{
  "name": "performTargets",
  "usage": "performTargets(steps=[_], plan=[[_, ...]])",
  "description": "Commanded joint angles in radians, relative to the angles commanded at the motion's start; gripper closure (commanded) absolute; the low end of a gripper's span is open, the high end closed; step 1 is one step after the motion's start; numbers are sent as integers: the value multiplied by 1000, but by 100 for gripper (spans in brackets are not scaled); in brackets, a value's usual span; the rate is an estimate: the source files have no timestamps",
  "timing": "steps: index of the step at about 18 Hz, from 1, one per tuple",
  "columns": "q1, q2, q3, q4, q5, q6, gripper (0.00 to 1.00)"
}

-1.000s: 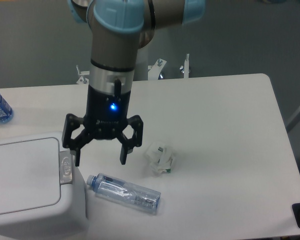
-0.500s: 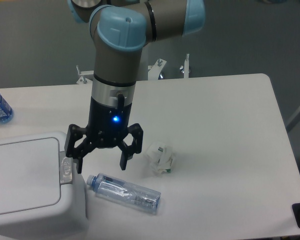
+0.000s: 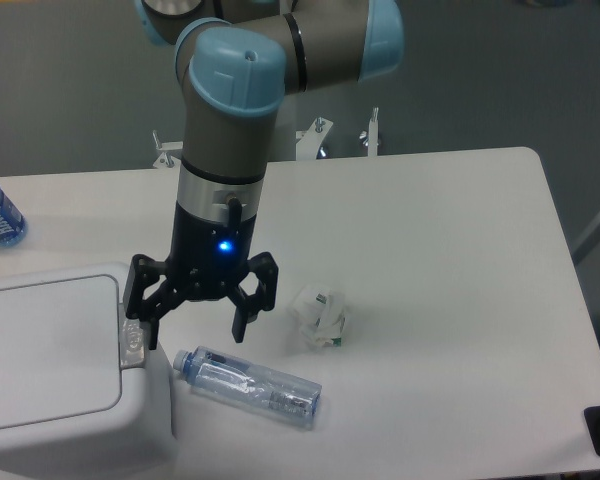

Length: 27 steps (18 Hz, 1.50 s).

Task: Open the trash can
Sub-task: 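Push the gripper against the bin lid to swing it open, then hold the gripper at the opened lid edge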

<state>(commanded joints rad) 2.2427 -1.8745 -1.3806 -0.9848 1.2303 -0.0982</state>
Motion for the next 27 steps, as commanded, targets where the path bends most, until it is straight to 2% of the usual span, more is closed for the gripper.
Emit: performTargets(steps=[27], plan=[[-12, -6, -18, 6, 5, 0, 0]])
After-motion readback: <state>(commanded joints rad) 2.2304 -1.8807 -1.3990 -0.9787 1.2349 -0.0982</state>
